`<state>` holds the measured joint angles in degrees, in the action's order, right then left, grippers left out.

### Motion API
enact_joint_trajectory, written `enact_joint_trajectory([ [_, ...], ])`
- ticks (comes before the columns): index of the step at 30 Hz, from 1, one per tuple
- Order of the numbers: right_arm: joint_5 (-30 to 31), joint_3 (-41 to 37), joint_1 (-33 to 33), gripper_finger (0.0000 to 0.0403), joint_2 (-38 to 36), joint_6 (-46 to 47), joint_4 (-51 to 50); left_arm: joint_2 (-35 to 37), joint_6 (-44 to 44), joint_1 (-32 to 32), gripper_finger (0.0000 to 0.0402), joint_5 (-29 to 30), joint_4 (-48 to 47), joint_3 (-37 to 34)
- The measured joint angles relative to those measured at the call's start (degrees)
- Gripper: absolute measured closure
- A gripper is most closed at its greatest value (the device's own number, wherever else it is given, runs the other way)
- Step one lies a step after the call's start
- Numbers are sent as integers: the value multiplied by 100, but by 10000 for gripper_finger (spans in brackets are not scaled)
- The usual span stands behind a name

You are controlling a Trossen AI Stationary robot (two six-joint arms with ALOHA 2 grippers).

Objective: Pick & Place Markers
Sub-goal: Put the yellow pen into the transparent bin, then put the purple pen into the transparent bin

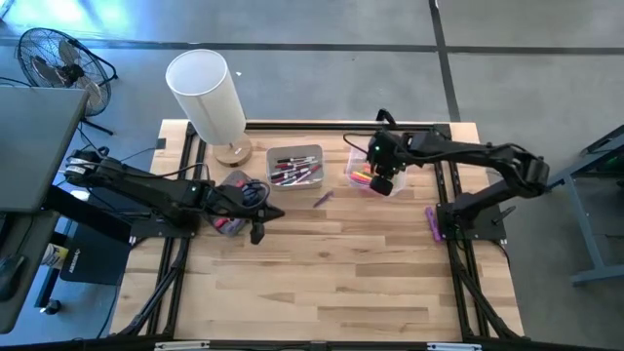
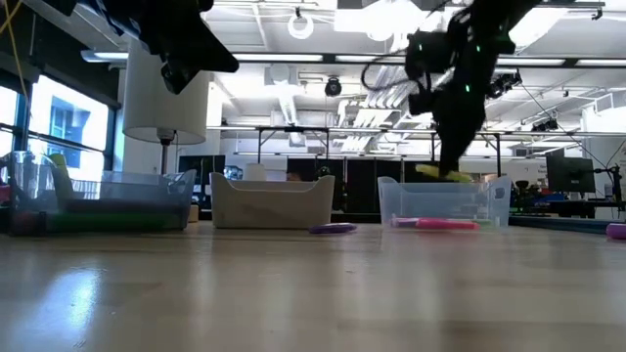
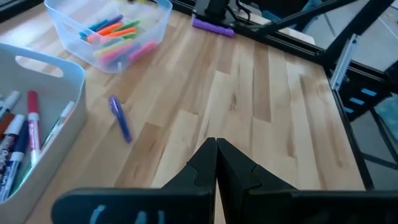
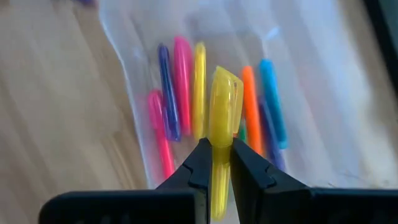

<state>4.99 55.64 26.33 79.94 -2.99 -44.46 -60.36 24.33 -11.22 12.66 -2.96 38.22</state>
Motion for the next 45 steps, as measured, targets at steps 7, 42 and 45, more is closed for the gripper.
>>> enact_joint_trajectory([
  [7,175,-763,111,347,226,13,858,2,16,2,401,58,-1,0],
  [42,146,1566,-2063,277,2008,-1643,698,4,152,-2,401,-192,-434,0],
  [45,123,1981,-2149,277,2610,-1840,694,4,152,-2,401,-304,-511,0],
])
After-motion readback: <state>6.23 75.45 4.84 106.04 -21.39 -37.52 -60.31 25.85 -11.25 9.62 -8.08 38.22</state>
